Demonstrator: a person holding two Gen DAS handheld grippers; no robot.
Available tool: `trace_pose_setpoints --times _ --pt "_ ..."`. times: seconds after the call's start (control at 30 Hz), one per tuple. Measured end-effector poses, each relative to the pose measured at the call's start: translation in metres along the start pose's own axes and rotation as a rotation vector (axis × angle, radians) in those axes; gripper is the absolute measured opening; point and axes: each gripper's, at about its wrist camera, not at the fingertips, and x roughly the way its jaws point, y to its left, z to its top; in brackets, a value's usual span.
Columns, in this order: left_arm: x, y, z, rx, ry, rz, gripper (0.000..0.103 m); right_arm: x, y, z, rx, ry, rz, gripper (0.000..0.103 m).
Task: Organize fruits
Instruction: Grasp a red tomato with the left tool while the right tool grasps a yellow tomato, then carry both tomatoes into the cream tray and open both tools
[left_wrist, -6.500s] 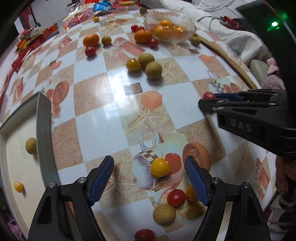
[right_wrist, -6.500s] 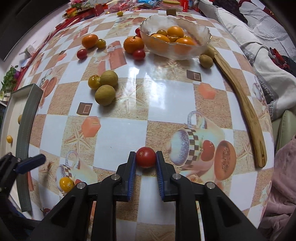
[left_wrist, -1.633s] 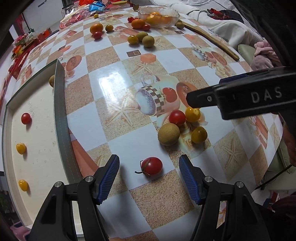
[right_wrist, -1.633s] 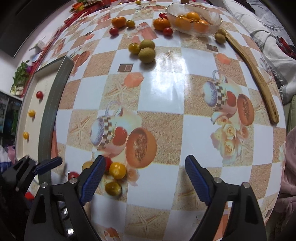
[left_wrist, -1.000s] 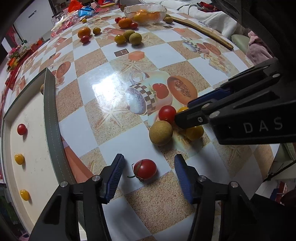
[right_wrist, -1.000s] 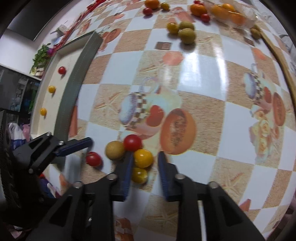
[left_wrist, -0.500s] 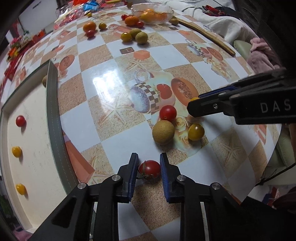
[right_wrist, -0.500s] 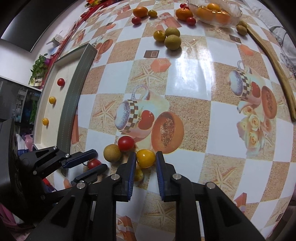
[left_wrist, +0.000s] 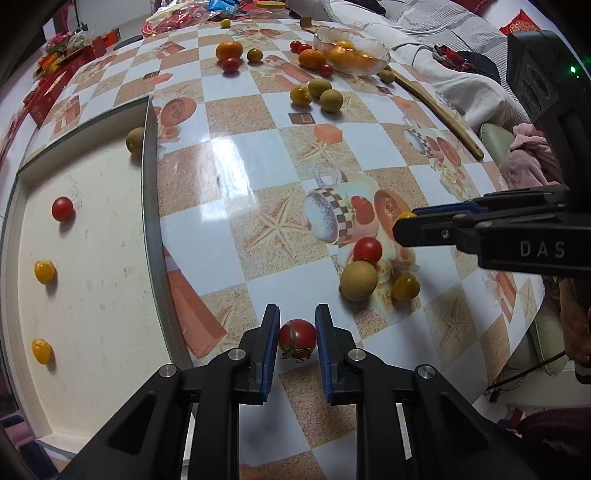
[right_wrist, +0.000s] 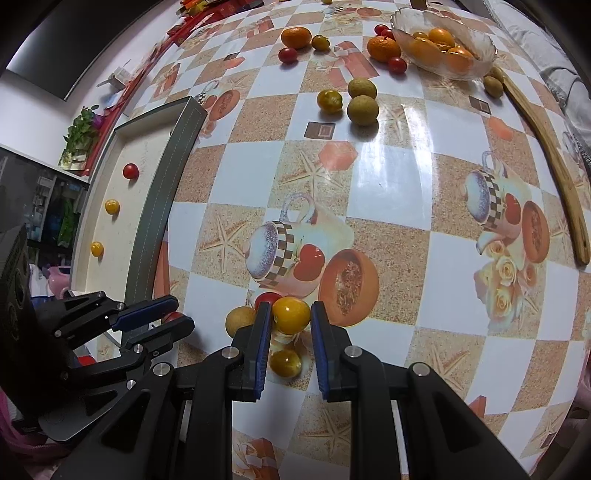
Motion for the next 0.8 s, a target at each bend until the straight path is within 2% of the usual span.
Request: trace_pose_setpoints --times 0.17,0.43,0.63,0.8 --pt "-0.005 0.005 -0.001 -0.022 -0.007 -0.008 0.021 0.001 0.002 0.004 0.004 0.003 0.004 0.023" --pt "-0.033 0.030 0.012 -0.101 -0.083 -0.011 0.021 -0.008 0.024 0.026 -0.052 -0.024 0.012 0.023" --pt "-0.053 0.073 0.020 -0.184 -0.139 0.042 0.021 -0.007 0.056 0.054 -0.104 -0.048 0.051 0.023" --pt "-0.066 0.122 0.024 -0.259 -0.179 0.129 0.021 0.001 0.096 0.080 -0.168 -0.059 0.094 0.023"
